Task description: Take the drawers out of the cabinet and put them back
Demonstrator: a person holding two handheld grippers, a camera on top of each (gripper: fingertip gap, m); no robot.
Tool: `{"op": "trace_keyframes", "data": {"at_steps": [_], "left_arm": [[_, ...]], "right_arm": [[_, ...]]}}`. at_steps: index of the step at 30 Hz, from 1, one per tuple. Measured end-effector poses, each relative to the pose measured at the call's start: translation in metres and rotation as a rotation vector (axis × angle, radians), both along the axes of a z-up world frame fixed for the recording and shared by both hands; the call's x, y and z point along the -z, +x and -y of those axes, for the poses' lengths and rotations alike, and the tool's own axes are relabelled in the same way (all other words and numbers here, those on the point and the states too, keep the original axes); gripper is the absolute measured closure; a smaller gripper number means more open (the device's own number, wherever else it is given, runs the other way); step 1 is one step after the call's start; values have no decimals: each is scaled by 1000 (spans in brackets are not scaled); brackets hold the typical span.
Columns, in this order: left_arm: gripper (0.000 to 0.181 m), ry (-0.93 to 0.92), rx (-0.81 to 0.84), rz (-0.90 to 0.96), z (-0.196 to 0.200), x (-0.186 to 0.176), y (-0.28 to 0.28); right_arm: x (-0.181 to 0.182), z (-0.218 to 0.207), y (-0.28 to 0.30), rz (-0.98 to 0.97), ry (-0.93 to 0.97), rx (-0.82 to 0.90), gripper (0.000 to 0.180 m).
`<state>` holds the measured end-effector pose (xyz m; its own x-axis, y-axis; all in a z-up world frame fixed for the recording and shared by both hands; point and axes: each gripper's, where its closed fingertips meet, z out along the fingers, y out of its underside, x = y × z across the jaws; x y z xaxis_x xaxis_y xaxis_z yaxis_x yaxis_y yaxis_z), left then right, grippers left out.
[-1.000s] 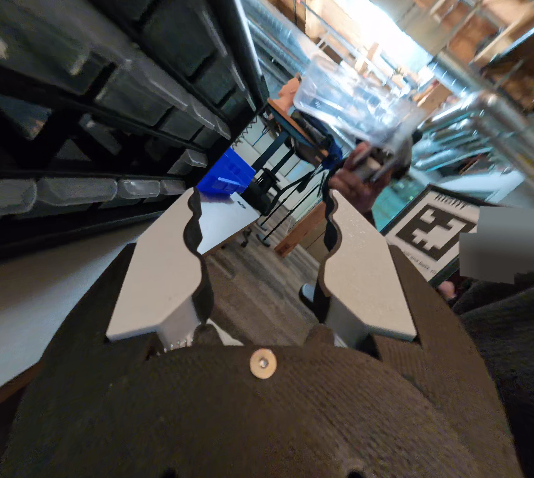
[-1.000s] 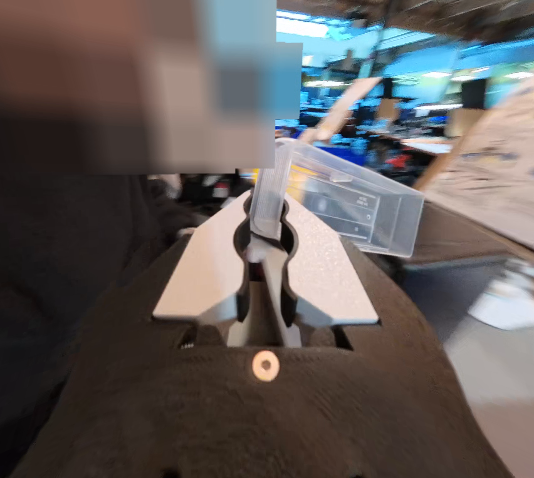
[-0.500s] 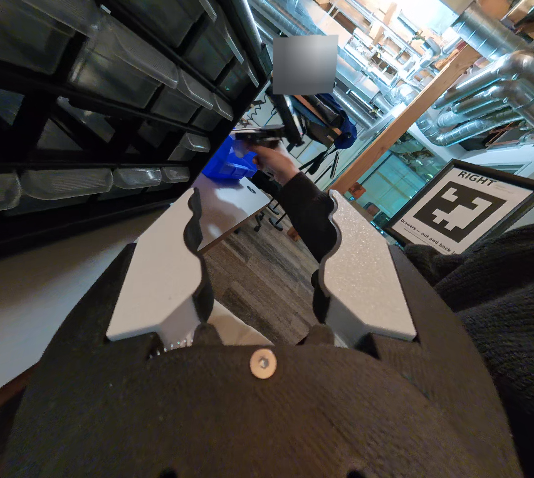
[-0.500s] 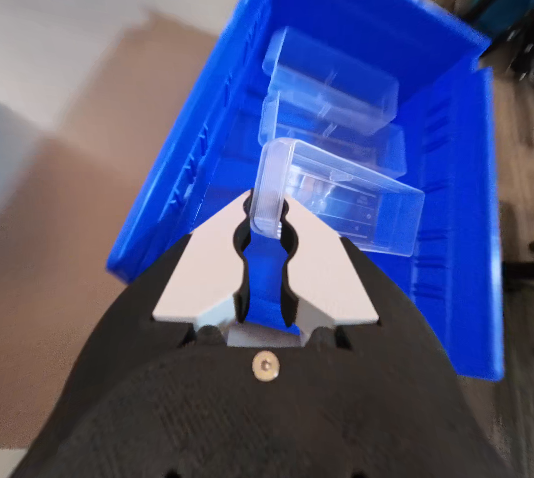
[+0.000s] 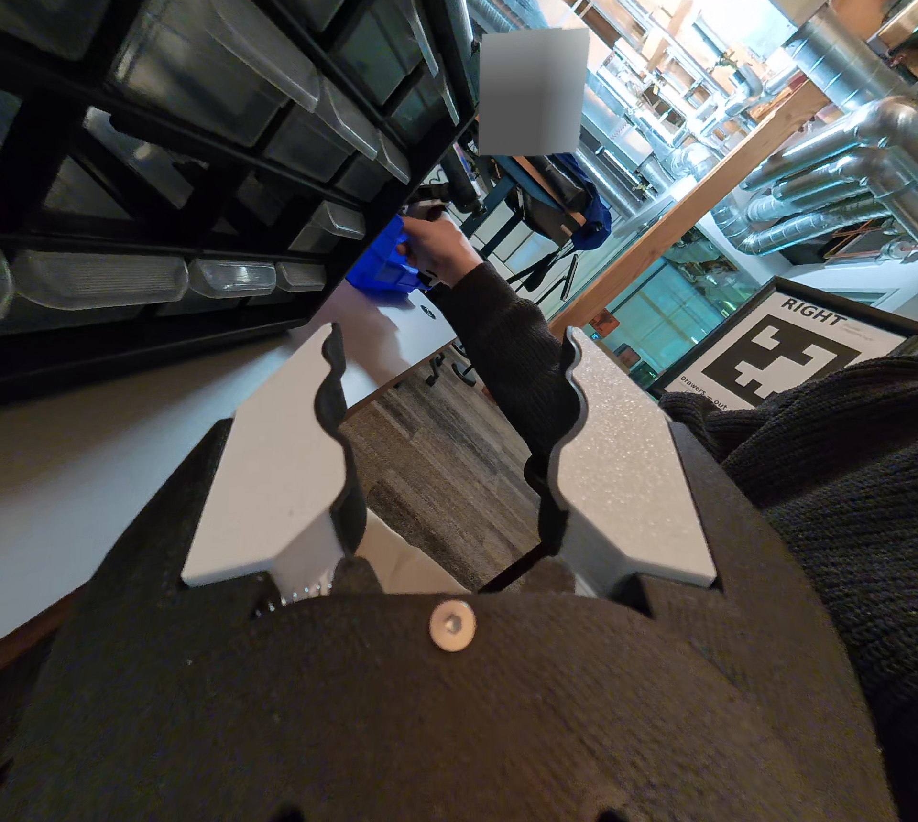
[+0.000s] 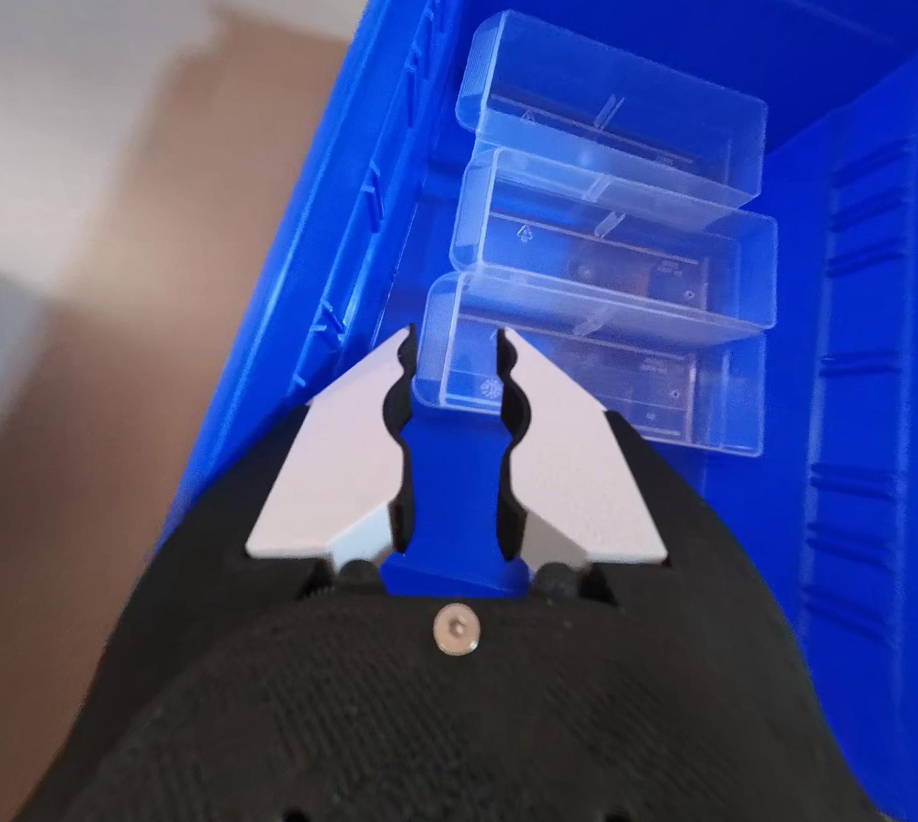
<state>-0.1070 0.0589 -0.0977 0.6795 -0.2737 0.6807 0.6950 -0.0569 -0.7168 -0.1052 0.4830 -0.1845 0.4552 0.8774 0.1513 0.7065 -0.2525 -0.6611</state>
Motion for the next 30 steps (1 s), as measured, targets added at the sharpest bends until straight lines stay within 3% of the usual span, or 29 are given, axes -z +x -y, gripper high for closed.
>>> {"op": "trace_keyframes", "data": {"at_steps": [2,6,9,11,16,20,25,30], "left_arm": [[96,-6,5,-5,-1,2,2],[97,-49,10,-35,-7,13,8],[101,-69,17,-21,-10,20,12],[111,-81,12,-1,-14,24,12],[145,-114,-48,101,-19,27,14],[147,-131,-201,67,-32,29,0],[143,-135,-303,34,-77,25,-6],[146,-160,-351,219,-113,38,-16]], "right_arm": [[-21,-4,3,-24,89,4,142],[-96,7,14,-94,423,-13,139],[-135,55,14,-206,538,-108,135],[-144,104,10,-331,514,-208,135],[-139,196,32,-486,558,-337,134],[-110,235,50,-502,481,-385,130],[-74,259,57,-464,371,-446,132],[-76,270,57,-468,398,-505,133]]}}
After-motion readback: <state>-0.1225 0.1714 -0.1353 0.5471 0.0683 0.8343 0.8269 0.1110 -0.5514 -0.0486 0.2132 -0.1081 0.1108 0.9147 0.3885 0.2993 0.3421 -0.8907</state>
